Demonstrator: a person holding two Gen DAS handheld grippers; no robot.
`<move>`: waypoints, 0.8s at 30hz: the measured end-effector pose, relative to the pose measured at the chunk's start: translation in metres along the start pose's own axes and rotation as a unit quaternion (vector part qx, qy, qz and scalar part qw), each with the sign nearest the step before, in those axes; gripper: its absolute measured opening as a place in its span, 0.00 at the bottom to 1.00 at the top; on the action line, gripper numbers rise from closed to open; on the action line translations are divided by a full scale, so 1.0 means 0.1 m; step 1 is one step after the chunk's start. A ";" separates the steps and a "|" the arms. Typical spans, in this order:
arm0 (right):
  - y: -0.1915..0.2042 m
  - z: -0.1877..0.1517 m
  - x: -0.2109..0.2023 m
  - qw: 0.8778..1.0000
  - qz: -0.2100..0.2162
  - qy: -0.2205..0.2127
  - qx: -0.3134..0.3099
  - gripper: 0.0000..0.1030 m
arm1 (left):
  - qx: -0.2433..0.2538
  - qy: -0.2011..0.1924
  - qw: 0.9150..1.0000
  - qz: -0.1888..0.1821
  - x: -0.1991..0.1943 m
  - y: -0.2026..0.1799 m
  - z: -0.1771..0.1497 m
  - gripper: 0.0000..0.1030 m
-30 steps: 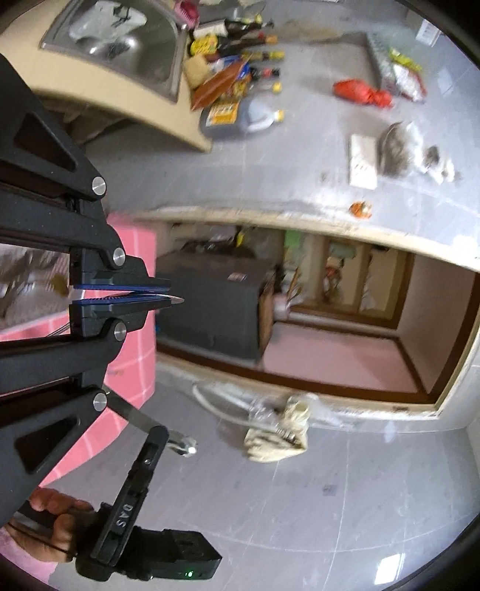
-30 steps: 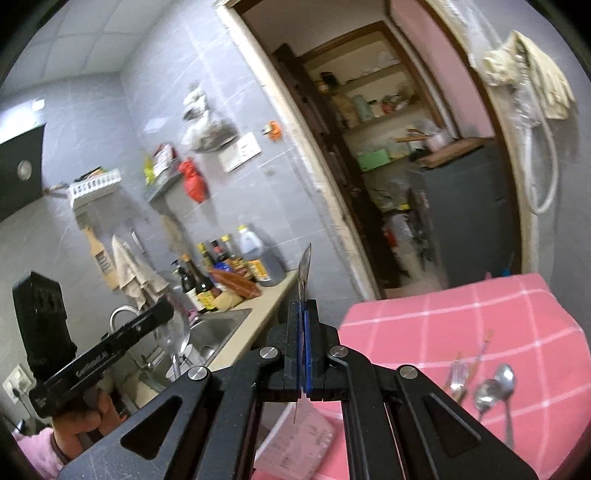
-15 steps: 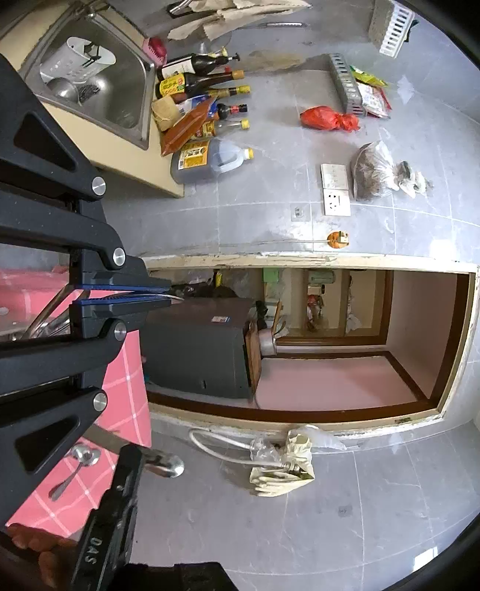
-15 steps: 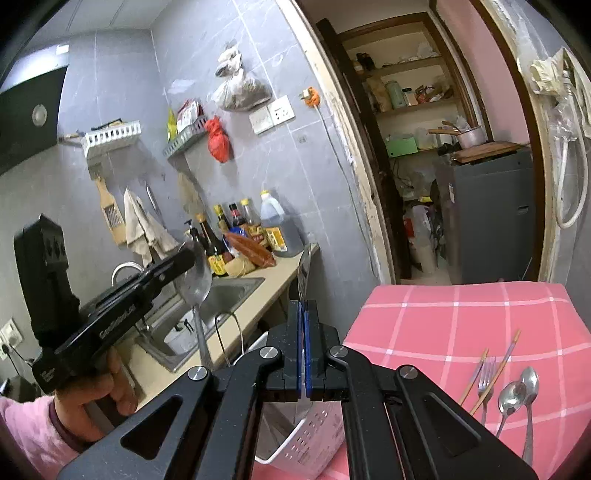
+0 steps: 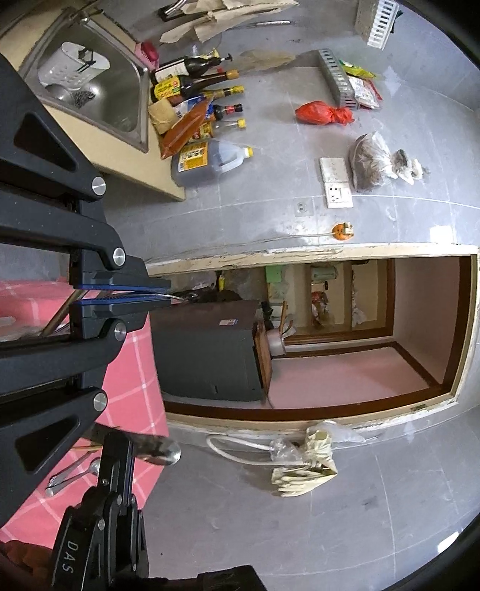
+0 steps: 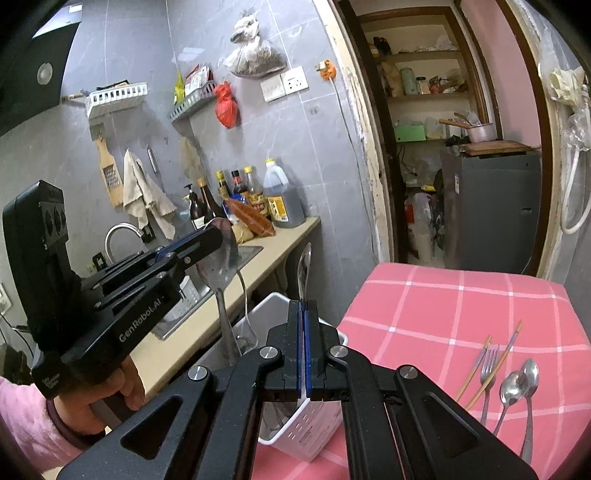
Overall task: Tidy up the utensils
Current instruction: 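Carry the spoon and knife over the white caddy and open both tools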
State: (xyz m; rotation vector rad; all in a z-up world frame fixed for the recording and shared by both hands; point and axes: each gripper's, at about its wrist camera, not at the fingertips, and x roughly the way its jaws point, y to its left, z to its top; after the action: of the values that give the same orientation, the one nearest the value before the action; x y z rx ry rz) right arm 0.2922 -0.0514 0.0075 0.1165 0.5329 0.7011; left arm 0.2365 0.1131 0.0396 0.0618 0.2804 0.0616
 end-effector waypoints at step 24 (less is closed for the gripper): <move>-0.12 -0.04 -0.14 0.999 -0.027 -0.012 0.025 0.30 | -0.102 0.054 0.989 -0.093 -0.06 0.11 -0.20 0.25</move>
State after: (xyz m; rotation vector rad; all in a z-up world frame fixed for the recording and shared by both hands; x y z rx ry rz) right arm 0.2883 -0.0693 0.0068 0.1559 0.5290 0.6336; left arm 0.2251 0.1246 0.0232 -0.1705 0.3851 -0.0921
